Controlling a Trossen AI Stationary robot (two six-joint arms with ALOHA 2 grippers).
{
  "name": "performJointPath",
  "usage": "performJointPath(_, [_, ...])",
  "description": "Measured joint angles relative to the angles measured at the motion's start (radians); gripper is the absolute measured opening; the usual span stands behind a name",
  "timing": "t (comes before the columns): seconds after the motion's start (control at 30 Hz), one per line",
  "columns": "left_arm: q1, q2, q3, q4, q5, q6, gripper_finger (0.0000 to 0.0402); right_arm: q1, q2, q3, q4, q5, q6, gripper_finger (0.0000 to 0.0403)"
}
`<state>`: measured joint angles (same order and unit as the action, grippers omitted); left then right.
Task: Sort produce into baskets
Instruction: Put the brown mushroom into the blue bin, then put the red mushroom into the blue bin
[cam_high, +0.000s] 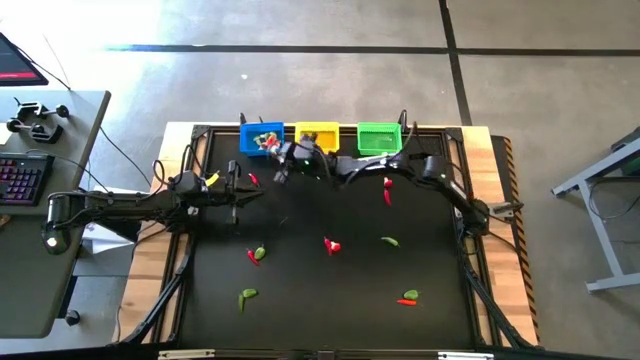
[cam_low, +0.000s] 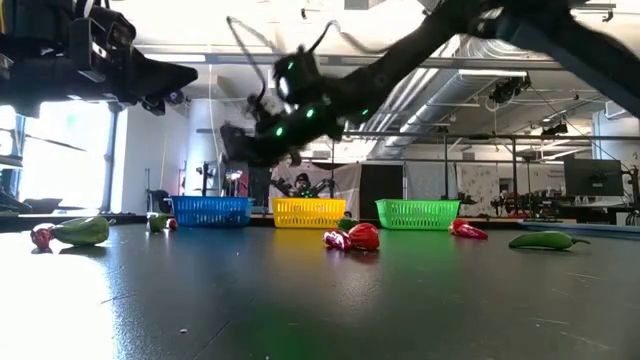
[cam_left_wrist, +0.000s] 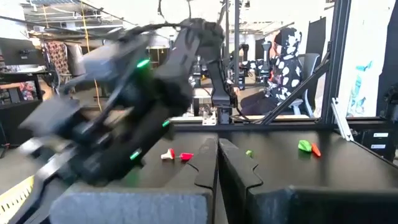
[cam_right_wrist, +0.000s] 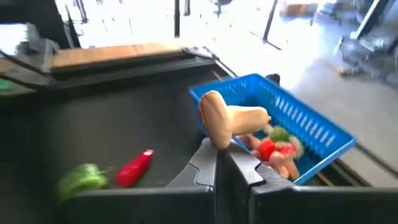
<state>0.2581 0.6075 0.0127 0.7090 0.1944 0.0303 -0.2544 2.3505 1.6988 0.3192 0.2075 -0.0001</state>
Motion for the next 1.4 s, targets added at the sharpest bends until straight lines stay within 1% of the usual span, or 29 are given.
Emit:
performJointPath(0.13, [0.0, 0.0, 0.0, 0.0, 0.004, -0.018, 0.0, -0.029, 0.106, 0.151, -0.068, -0.026, 0.027, 0.0])
performJointPath(0.23, [-0.003, 0.0, 0.0, 0.0, 0.005, -0.019, 0.0, -0.038, 0.159, 0.248, -0.107, -0.025, 0.049, 0.0])
performJointPath(0.33, [-0.003, 0.0, 0.0, 0.0, 0.006, -0.019, 0.0, -0.049, 0.192, 0.312, -0.15, -0.024, 0.079, 0.0])
performJointPath(0.5, [-0.003, 0.0, 0.0, -0.001, 0.006, -0.019, 0.0, -0.071, 0.203, 0.335, -0.188, -0.014, 0.145, 0.0002])
performJointPath(0.6, [-0.003, 0.0, 0.0, 0.0, 0.006, -0.02, 0.0, -0.082, 0.203, 0.334, -0.207, -0.013, 0.183, 0.0013])
performJointPath(0.73, [-0.003, 0.0, 0.0, 0.0, 0.006, -0.02, 0.0, -0.091, 0.203, 0.334, -0.229, -0.011, 0.218, 0.0047])
performJointPath(0.9, [-0.003, 0.0, 0.0, 0.0, 0.006, -0.022, 0.0, -0.092, 0.203, 0.333, -0.234, -0.068, 0.255, 0.0098])
performJointPath(1.03, [-0.003, 0.0, 0.0, 0.0, 0.006, -0.027, 0.0, -0.092, 0.203, 0.36, -0.268, -0.093, 0.236, 0.0114])
performJointPath(1.1, [-0.003, 0.0, 0.0, 0.0, 0.006, -0.027, 0.0, -0.091, 0.199, 0.379, -0.303, -0.095, 0.217, 0.0108])
performJointPath(1.13, [-0.003, 0.0, 0.0, 0.0, 0.006, -0.027, 0.0, -0.088, 0.196, 0.382, -0.315, -0.087, 0.194, 0.0098])
performJointPath(1.2, [-0.003, 0.0, 0.0, 0.0, 0.006, -0.027, 0.0, -0.084, 0.179, 0.382, -0.353, -0.057, 0.142, 0.0065])
performJointPath(1.27, [-0.003, 0.0, 0.0, 0.002, 0.005, -0.02, 0.0, -0.079, 0.165, 0.382, -0.385, -0.027, 0.093, 0.0023])
performJointPath(1.3, [-0.003, 0.0, 0.0, 0.003, 0.005, -0.019, 0.0, -0.076, 0.158, 0.382, -0.414, -0.016, 0.077, 0.0012])
performJointPath(1.4, [-0.003, 0.0, 0.0, 0.008, 0.004, -0.018, 0.0, -0.062, 0.155, 0.382, -0.44, 0.055, 0.055, 0.0011])
